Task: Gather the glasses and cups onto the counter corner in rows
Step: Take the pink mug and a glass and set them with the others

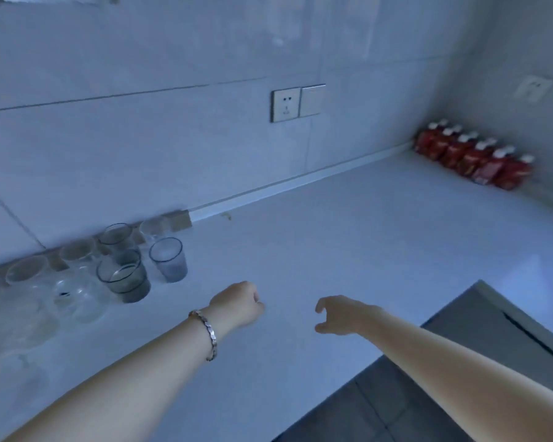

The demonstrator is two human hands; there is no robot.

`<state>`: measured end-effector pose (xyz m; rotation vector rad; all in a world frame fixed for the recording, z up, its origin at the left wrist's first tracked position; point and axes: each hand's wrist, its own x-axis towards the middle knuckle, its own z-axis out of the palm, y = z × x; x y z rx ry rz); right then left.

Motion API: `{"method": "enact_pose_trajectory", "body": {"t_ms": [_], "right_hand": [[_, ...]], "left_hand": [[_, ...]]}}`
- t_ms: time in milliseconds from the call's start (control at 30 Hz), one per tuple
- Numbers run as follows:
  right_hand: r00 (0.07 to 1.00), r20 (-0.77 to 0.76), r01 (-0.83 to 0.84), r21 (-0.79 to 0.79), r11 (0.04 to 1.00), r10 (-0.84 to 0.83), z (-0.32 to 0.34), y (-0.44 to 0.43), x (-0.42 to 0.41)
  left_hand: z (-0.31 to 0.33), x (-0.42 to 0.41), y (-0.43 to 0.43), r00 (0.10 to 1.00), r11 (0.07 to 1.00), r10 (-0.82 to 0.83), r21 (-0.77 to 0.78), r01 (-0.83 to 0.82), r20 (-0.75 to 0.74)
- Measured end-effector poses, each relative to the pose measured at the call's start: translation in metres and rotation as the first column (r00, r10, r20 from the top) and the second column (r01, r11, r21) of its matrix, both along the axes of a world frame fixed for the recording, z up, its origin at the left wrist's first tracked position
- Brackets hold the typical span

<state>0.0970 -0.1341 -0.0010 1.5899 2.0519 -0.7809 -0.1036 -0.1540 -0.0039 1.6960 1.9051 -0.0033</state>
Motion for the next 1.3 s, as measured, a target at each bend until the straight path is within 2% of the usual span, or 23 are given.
{"method": "enact_pose_trajectory", "body": {"t_ms": [133, 300, 467, 567, 867, 1133, 1300], "right_hand": [[0.984, 0.004, 0.176, 0.059, 0.983, -0.177, 0.022, 0.006, 0.135], [0.922, 0.03, 0.381, 0.103, 0.919, -0.386, 0.04, -0.006, 0.274], [0.849, 0.128, 0.507, 0.071, 0.859, -0.512, 0.036, -0.015, 0.385], [0.773, 0.176, 0.61, 0.058, 0.791, -0.609, 0.033, -0.021, 0.447], [0.472, 0.176, 0.867, 0.081, 0.491, -0.864, 0.047, -0.022, 0.61], [0.187, 0.136, 0.973, 0.11, 0.203, -0.973, 0.037, -0.052, 0.718], [0.01, 0.09, 0.972, 0.232, 0.031, -0.996, 0.018, -0.093, 0.796]], "left_hand": [[0.007, 0.123, 0.05, 0.985, 0.984, -0.172, 0.044, 0.173, -0.018], [0.011, 0.255, 0.092, 0.935, 0.933, -0.355, 0.068, 0.354, -0.001], [0.008, 0.376, 0.13, 0.828, 0.83, -0.554, 0.018, 0.557, -0.081], [0.005, 0.445, 0.154, 0.762, 0.767, -0.639, -0.014, 0.641, -0.108], [0.0, 0.649, 0.225, 0.546, 0.553, -0.831, -0.069, 0.83, -0.103], [0.004, 0.804, 0.216, 0.278, 0.283, -0.958, -0.07, 0.957, -0.07], [0.0, 0.877, 0.195, 0.221, 0.228, -0.971, -0.075, 0.971, -0.094]]}}
